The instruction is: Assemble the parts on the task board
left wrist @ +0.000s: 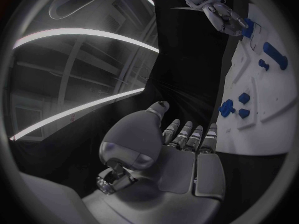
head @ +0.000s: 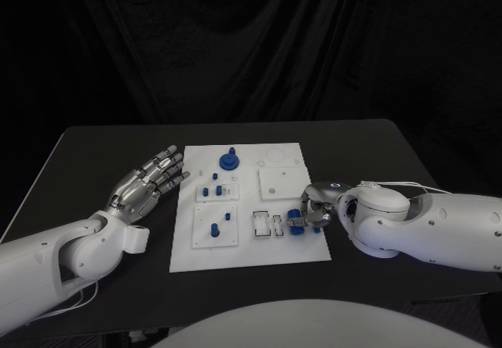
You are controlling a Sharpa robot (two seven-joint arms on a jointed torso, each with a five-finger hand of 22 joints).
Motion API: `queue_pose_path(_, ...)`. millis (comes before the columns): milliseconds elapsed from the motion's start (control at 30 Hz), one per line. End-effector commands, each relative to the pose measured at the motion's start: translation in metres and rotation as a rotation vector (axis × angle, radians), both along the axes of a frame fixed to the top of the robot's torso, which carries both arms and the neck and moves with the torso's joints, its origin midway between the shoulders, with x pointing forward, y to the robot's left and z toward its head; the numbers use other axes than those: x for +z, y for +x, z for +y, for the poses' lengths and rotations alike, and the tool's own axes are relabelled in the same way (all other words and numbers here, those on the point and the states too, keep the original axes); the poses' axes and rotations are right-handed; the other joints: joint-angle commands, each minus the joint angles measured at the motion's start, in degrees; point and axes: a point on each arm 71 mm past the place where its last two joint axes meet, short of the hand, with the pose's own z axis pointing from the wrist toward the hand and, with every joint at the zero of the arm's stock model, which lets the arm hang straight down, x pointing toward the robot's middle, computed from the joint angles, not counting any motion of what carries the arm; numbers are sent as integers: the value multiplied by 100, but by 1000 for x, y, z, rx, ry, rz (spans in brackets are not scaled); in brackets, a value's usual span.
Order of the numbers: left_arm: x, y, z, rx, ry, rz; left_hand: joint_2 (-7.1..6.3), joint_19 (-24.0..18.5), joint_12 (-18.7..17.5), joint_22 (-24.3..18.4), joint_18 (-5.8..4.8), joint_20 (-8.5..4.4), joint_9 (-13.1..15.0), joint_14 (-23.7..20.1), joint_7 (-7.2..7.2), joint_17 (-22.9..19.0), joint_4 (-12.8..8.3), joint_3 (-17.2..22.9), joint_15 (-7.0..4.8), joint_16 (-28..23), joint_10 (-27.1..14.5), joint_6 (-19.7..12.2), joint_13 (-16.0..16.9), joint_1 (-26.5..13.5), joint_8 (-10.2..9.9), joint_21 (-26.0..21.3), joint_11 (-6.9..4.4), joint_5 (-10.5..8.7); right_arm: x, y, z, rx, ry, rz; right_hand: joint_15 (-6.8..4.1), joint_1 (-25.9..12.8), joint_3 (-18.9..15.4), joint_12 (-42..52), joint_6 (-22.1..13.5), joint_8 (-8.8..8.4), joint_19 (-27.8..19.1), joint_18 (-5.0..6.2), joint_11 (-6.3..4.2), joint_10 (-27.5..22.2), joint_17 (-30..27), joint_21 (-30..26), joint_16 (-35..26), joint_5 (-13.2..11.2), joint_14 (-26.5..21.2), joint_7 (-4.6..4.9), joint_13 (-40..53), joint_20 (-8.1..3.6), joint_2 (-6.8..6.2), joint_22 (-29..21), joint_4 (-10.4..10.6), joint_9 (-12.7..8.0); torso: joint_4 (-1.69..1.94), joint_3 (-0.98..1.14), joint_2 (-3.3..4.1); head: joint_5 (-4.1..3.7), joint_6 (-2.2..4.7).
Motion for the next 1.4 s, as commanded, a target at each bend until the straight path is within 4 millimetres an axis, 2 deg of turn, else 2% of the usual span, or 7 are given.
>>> queue_pose_path(33, 5, 0, 0, 10, -50, -57, -28, 28, 19, 0, -43, 16, 1, 17, 15, 5, 0, 49, 32, 20, 3, 2, 8, -18, 13, 38, 33, 39, -2, 0, 0, -5, -2, 15, -48, 5, 9, 15, 40, -38, 419, 14, -29, 596, 1508, -16, 14, 28, 592, 7, 1509, -46, 46, 1370, -24, 7, 6, -6, -3, 10, 0)
queue_pose_path(267, 4, 1, 0, 8, -49, -55, -28, 28, 21, -1, -44, 16, 0, 16, 18, 5, -2, 52, 34, 20, 2, -2, 8, -17, 12, 38, 37, 39, -5, 3, 3, -3, -2, 22, -56, 87, 34, 15, 79, -69, 414, 17, -39, 596, 1508, -27, 14, 164, 592, -3, 1509, -53, 82, 1366, -39, 26, -3, -9, -2, 22, 0)
queue_pose_path(600, 4, 2, -1, 3, -51, -53, -30, 26, 24, -5, -51, 17, 1, 15, 37, 5, -4, 62, 39, 20, 1, 9, 8, -23, 13, 36, 55, 30, -12, 3, 3, -8, -1, 64, -83, 702, 367, 15, 104, -266, 400, 26, -65, 596, 1508, -58, 14, 1753, 592, -28, 1509, -80, 68, 1355, -243, 111, 13, -9, 0, 24, 0)
queue_pose_path(833, 6, 0, -3, -3, -69, -63, -50, 39, 58, 11, -56, 15, 10, 23, 71, 10, -23, 74, 40, 46, 7, 59, 12, -27, 28, 43, 63, 26, -14, 2, 3, -12, -12, 81, -69, 927, 517, 15, -46, -291, 387, 33, -42, 596, 1508, -85, 14, 1763, 592, 4, 1509, -75, 16, 1345, -421, 193, -2, -9, -1, 59, 0)
queue_pose_path(1000, 6, 0, -3, -3, -70, -64, -51, 44, 58, 17, -57, 14, 11, 23, 74, 9, -24, 76, 40, 44, 7, 66, 12, -27, 29, 45, 63, 26, -14, 2, 4, -25, 27, 83, -64, 1104, 688, 15, -141, -150, 389, 32, -41, 596, 1508, -83, 14, 1930, 592, 1, 1509, -67, 52, 1346, -592, 371, 1, -9, -3, 51, 0)
queue_pose_path(1167, 6, 0, -3, -3, -70, -64, -51, 45, 55, 19, -57, 14, 10, 23, 76, 10, -25, 76, 40, 45, 6, 65, 12, -28, 29, 46, 63, 27, -12, 3, 5, -54, 118, 67, -106, 1232, 1015, 15, -184, 93, 412, 21, -93, 596, 1508, -42, 14, 2679, 592, -54, 1509, -104, 44, 1363, -812, 639, 11, -4, 3, 51, 0)
queue_pose_path(1400, 6, 0, -3, -3, -71, -64, -50, 49, 59, 24, -57, 13, 12, 24, 83, 10, -26, 81, 40, 47, 7, 73, 12, -29, 31, 48, 63, 28, -1, 1, 8, -66, 245, -15, -144, 994, 1272, 15, -188, 282, 443, 4, -133, 596, 1508, 18, 14, 3071, 592, -96, 1509, -139, 16, 1385, -840, 875, -5, -1, 5, 106, 0)
